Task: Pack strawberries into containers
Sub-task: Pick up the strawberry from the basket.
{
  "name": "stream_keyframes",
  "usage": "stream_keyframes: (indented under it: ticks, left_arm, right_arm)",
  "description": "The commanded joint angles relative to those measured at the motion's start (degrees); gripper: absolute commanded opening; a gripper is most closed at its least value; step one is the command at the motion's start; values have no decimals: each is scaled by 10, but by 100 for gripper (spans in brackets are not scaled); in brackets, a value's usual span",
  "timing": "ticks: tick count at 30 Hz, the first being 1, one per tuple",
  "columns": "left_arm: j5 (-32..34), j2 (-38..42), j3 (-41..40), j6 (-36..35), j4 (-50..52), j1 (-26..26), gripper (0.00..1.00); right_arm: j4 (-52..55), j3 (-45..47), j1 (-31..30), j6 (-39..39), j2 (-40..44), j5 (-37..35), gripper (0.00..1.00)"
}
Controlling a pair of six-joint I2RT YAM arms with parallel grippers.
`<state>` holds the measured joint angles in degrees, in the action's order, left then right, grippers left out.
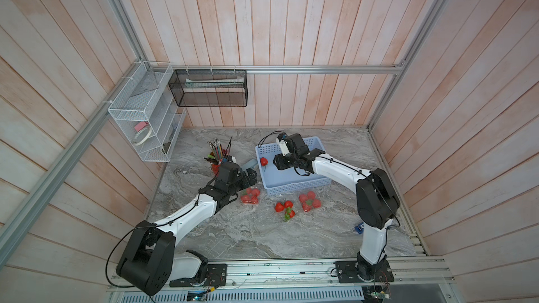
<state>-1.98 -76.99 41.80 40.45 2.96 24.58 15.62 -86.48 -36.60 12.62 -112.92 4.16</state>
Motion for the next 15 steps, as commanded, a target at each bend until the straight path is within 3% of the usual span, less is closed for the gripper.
stream_keyframes:
  ticks: [1,15]
  left_arm:
    - [-18,-25,23,-18,-19,-11,99]
    - [-42,-85,50,-27,-30,-28,99]
  right_arm:
    - [5,-55,0,-27,-45,2,52]
    - [25,-203,7,-27,-207,85,53]
